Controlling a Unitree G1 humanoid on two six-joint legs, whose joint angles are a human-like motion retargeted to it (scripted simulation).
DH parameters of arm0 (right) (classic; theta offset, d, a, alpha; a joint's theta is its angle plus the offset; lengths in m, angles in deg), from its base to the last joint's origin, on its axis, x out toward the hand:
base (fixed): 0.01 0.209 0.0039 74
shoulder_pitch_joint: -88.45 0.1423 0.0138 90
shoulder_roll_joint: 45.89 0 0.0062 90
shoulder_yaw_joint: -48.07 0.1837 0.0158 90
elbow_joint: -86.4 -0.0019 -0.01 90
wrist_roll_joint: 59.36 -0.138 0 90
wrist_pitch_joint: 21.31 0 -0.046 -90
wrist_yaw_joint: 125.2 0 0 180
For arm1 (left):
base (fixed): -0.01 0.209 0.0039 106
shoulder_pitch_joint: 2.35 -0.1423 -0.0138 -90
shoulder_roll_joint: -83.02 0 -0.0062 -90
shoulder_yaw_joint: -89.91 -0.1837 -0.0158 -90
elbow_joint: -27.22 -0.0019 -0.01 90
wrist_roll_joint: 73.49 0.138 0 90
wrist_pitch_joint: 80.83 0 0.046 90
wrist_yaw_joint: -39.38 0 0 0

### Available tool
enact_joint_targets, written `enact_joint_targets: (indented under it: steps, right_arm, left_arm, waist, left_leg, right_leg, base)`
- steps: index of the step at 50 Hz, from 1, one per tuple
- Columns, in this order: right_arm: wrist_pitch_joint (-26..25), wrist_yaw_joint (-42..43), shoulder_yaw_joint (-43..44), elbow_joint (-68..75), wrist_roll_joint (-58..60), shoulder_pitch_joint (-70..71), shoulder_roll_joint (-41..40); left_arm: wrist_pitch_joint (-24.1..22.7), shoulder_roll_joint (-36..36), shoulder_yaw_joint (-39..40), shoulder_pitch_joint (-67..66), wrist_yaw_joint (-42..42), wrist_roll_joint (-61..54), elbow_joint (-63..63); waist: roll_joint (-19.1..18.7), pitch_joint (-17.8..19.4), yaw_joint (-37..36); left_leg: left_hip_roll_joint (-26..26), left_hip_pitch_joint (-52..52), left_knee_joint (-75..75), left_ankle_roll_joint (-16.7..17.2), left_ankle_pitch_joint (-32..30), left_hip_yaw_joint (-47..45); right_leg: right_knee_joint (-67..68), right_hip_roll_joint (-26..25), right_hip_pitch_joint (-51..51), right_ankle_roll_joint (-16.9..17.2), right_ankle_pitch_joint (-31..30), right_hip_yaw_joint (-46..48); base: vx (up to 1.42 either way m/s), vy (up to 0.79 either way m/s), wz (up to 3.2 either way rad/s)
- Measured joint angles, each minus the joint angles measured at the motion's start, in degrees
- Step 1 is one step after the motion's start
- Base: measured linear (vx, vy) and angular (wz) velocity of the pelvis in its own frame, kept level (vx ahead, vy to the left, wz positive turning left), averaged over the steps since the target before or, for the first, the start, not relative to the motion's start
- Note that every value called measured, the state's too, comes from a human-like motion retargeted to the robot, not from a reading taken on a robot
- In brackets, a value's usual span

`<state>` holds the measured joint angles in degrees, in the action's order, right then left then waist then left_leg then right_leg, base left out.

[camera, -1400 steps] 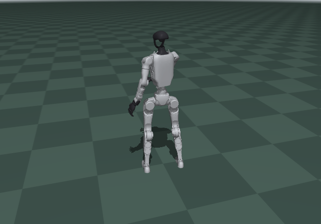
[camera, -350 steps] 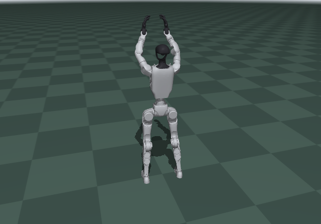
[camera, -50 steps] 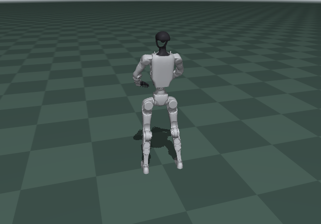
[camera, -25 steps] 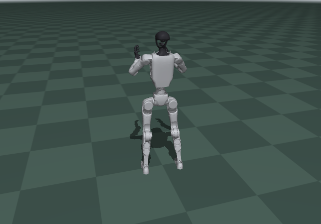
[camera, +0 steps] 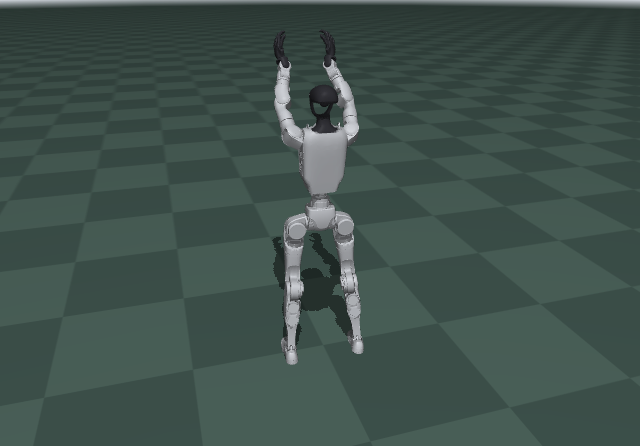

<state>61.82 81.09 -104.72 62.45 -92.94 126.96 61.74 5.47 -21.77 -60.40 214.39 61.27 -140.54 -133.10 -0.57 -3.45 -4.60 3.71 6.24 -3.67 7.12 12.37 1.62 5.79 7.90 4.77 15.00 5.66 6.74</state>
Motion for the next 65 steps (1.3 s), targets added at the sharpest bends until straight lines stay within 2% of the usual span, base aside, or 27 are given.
enact_joint_targets:
  steps: [4, 7, 15, 20, 25, 30, 37, 42, 45, 49, 55, 60, 62, 63, 65]
  right_arm:
    - [-2.7, -0.5, -1.7, 11.6, -3.2, 5.1, -2.8]
    - [-3.0, -0.3, -2.1, 15.1, -4.4, 7.4, -4.1]
    - [-0.8, -1.4, -3.3, 8.9, -4.8, 6.6, -2.7]
    - [1.6, -3.7, -1.9, 3.7, -10.3, 4.4, -0.2]
    - [6.7, -5.9, 0.1, -6.5, -19.5, 0.7, 4.1]
    - [11.9, -6.4, 0.7, -20.5, -23.8, -4.2, 8.6]
    - [16.8, -2.4, -2.9, -44.5, -18.5, -11.5, 16.9]
    - [18.0, -0.3, -5.7, -63.2, -12.1, -17.6, 24.7]
    - [17.5, 0.4, -6.3, -73.3, -6.3, -21.8, 28.7]
    - [14.6, 1.9, -5.7, -84.2, 8.1, -27.8, 32.4]
    - [10.4, 1.5, -0.6, -93.2, 38.9, -39.3, 35.1]
    - [12.5, 1.3, 7.9, -93.0, 54.7, -54.6, 33.3]
    - [18.1, -0.2, 11.8, -91.6, 59.5, -62.4, 32.1]
    - [18.7, 0.8, 12.9, -91.4, 62.2, -66.6, 31.8]
    - [19.4, 1.7, 14.2, -89.7, 67.1, -70.2, 31.1]
  left_arm:
    - [0.1, 3.7, 0.0, 5.1, 3.5, 0.1, -5.8]
    - [-0.9, 4.8, 0.0, 6.5, 5.8, -0.3, -6.0]
    - [-1.1, 4.6, -0.7, 5.3, 4.3, -1.6, -3.5]
    - [-2.2, 3.0, -0.8, 2.9, 1.0, -4.9, 1.8]
    - [-5.4, -1.0, -1.6, -0.5, -3.7, -10.0, 13.1]
    - [-9.5, -7.5, -4.0, -5.0, -6.9, -13.7, 27.7]
    - [-14.6, -18.7, -7.1, -13.4, -8.0, -16.5, 50.8]
    - [-17.6, -26.3, -7.7, -21.1, -4.9, -13.1, 67.1]
    - [-18.9, -30.6, -7.4, -26.7, -1.2, -7.9, 76.7]
    - [-18.6, -34.9, -5.0, -35.9, 4.2, 3.8, 87.6]
    - [-15.2, -36.6, 2.9, -51.5, 10.3, 32.9, 95.0]
    - [-12.9, -36.2, 12.8, -66.6, 15.0, 64.9, 93.2]
    - [-15.8, -34.8, 16.0, -74.0, 14.8, 75.6, 91.5]
    - [-16.0, -33.6, 17.8, -78.7, 15.7, 79.8, 91.2]
    - [-15.8, -31.1, 20.2, -83.0, 16.4, 85.7, 88.4]
  waist:
    - [0.3, -0.3, -0.1]
    - [0.3, -0.5, 0.0]
    - [0.0, -1.2, 0.3]
    - [0.0, -1.4, 0.0]
    - [-0.1, -1.5, -0.4]
    - [-0.7, -1.2, -0.3]
    - [-1.6, -0.2, 0.3]
    - [-1.9, 0.9, 0.7]
    - [-2.0, 1.6, 1.1]
    - [-2.1, 2.6, 1.6]
    - [-2.0, 3.8, 1.2]
    - [-1.6, 5.3, 1.9]
    - [-1.6, 4.6, 0.7]
    - [-1.6, 4.2, 0.7]
    - [-1.3, 5.6, 0.9]
  left_leg:
    - [0.4, -0.8, 0.0, 0.4, -0.2, 0.2]
    - [0.5, -1.1, -0.1, 0.4, -0.2, 0.5]
    - [0.3, -0.7, -0.3, 0.1, 0.1, 1.1]
    - [0.2, 0.0, -0.5, 0.0, 0.4, 1.2]
    - [0.4, 0.4, -0.6, 0.4, 0.6, 1.0]
    - [0.5, 1.0, -0.6, 0.7, 0.8, 0.8]
    - [0.7, 1.6, -0.5, 0.9, 1.0, 0.6]
    - [0.7, 2.1, -0.5, 0.7, 1.0, 0.6]
    - [0.6, 2.4, -0.4, 0.5, 1.1, 0.6]
    - [0.2, 3.0, -0.4, 0.0, 1.2, 0.6]
    - [-0.1, 3.9, -0.6, -0.9, 1.7, 0.3]
    - [-0.7, 4.9, -0.9, -1.4, 2.0, 0.5]
    - [0.8, 4.7, -1.4, 0.0, 3.3, -0.7]
    - [0.5, 5.2, -1.1, 0.1, 3.1, -0.6]
    - [0.3, 5.4, -1.3, 0.1, 3.1, -0.2]
  right_leg:
    - [-0.2, -0.4, -0.5, 0.0, -0.3, 0.5]
    - [-0.3, -0.5, -0.6, 0.0, -0.4, 0.8]
    - [0.2, -0.3, 0.1, 0.0, 0.1, 1.4]
    - [0.5, -0.1, 0.7, 0.0, 0.5, 1.5]
    - [0.7, -0.3, 1.1, 0.0, 0.8, 1.3]
    - [0.4, -0.5, 1.6, 0.0, 0.7, 1.1]
    - [0.1, -0.7, 2.2, 0.0, 0.6, 0.8]
    - [0.1, -0.8, 2.6, 0.0, 0.7, 0.6]
    - [0.1, -0.7, 2.9, 0.0, 0.7, 0.5]
    - [0.2, -0.4, 3.3, 0.0, 1.0, 0.2]
    - [1.7, -0.1, 3.3, 0.0, 2.0, -0.7]
    - [1.2, 0.5, 4.7, 0.0, 2.1, -0.9]
    - [3.4, -1.1, 3.0, 0.0, 2.8, -1.9]
    - [0.9, -0.9, 4.7, 0.0, 1.9, -1.8]
    - [0.9, -0.6, 5.2, 0.0, 2.1, -1.6]
  base:
    - [0.0, 0.0, 0.0]
    - [0.0, 0.0, 0.0]
    - [0.0, 0.0, 0.0]
    - [0.0, 0.0, 0.0]
    - [0.0, 0.0, 0.0]
    - [0.0, 0.0, 0.0]
    - [0.0, 0.0, 0.0]
    - [0.0, 0.0, 0.0]
    - [0.0, 0.0, 0.0]
    - [0.0, 0.0, 0.0]
    - [0.0, 0.0, 0.0]
    - [-0.01, -0.01, -0.04]
    - [-0.03, -0.07, -0.29]
    - [0.0, 0.0, 0.0]
    - [-0.01, 0.03, 0.08]
